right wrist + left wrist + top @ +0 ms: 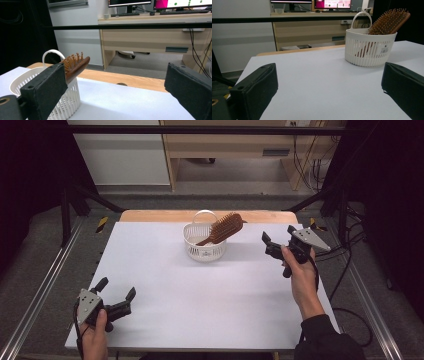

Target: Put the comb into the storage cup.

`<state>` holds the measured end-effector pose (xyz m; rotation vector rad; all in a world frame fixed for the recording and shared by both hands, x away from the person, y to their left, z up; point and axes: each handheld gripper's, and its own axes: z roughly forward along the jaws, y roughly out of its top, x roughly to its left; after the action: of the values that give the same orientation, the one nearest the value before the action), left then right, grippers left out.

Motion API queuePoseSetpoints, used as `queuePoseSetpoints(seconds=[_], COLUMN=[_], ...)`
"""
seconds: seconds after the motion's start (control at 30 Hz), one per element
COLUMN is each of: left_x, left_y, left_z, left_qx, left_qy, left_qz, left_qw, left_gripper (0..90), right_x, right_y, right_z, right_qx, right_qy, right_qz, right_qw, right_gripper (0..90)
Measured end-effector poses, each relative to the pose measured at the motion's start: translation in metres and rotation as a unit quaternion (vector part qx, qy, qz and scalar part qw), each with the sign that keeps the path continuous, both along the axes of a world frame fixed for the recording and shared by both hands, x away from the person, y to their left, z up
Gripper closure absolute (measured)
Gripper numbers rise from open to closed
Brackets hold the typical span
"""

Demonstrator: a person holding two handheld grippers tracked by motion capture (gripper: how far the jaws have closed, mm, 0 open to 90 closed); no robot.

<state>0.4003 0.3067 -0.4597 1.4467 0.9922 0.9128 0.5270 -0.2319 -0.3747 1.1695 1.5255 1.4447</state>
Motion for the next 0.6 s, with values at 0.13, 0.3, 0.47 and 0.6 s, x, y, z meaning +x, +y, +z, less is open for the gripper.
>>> queuePoseSetpoints(seconds=[0.13,0.3,0.47,0.6], left_x=[0.0,0.0,0.0,0.0], left_y=[0.0,0.0,-0.001,-0.002], left_z=[0.0,0.0,0.0,0.0], left_qx=[0.001,0.003,0.005,0.007], left_qy=[0.0,0.001,0.001,0.002], left_qz=[0.001,0.001,0.002,0.001], left_qw=[1.0,1.0,1.0,1.0], left_gripper=[0.7,0.7,0.7,0.7], right_x=[-0.005,-0.009,-0.012,-0.016], right_y=[-0.005,-0.01,-0.016,-0.02], right_z=[-0.002,-0.004,-0.007,-0.009], right_qx=[0.002,0.004,0.007,0.008], right_qy=[-0.001,-0.001,0.0,0.0], right_qz=[-0.001,0.001,-0.001,-0.001], right_qw=[1.0,1.0,1.0,1.0], right_gripper=[5.4,6.5,6.8,6.8])
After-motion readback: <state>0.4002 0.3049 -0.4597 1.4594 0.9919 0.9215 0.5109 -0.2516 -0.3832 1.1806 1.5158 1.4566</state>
